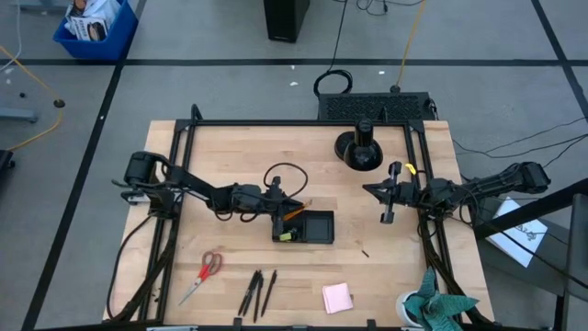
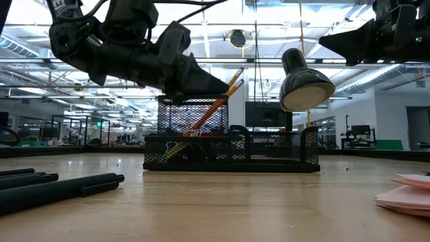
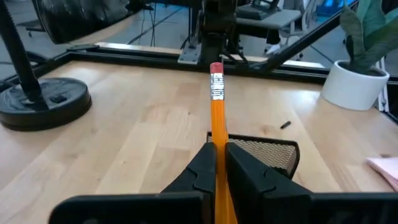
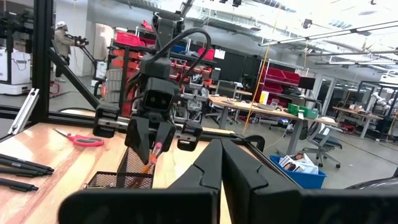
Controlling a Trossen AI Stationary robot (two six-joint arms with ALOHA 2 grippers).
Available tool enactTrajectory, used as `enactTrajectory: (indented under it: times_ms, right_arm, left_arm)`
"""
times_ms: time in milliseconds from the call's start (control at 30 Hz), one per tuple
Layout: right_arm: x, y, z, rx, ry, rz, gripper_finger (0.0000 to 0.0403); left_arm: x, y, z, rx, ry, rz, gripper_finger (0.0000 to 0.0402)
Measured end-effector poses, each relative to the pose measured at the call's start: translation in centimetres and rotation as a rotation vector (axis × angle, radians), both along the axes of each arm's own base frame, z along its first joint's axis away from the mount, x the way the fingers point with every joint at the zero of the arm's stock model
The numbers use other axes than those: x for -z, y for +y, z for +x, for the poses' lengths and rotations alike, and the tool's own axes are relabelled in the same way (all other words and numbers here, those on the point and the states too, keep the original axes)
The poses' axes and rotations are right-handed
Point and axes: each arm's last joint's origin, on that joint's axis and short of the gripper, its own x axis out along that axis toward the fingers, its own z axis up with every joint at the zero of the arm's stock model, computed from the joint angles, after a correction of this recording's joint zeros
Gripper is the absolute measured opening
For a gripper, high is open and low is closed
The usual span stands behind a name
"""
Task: Pick and place office supplies into organizer
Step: Put the yellow pencil into the black desk organizer
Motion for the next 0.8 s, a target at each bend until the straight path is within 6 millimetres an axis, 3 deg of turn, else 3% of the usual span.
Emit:
enactTrajectory:
  times_ms: [300,800]
  right_arm:
    - [0.00,0.00,0.00,0.000,0.000,0.000,0.0000]
    - [-0.03,0.00,-0.01,-0.004,-0.006,0.018,0.0000]
  left_arm:
    - [0.29,0.01,-0.08,-0.010,0.038,-0.021,0.0013]
    - [0.42,-0.23,-0.01,-0.024,0.068,-0.039,0.0111]
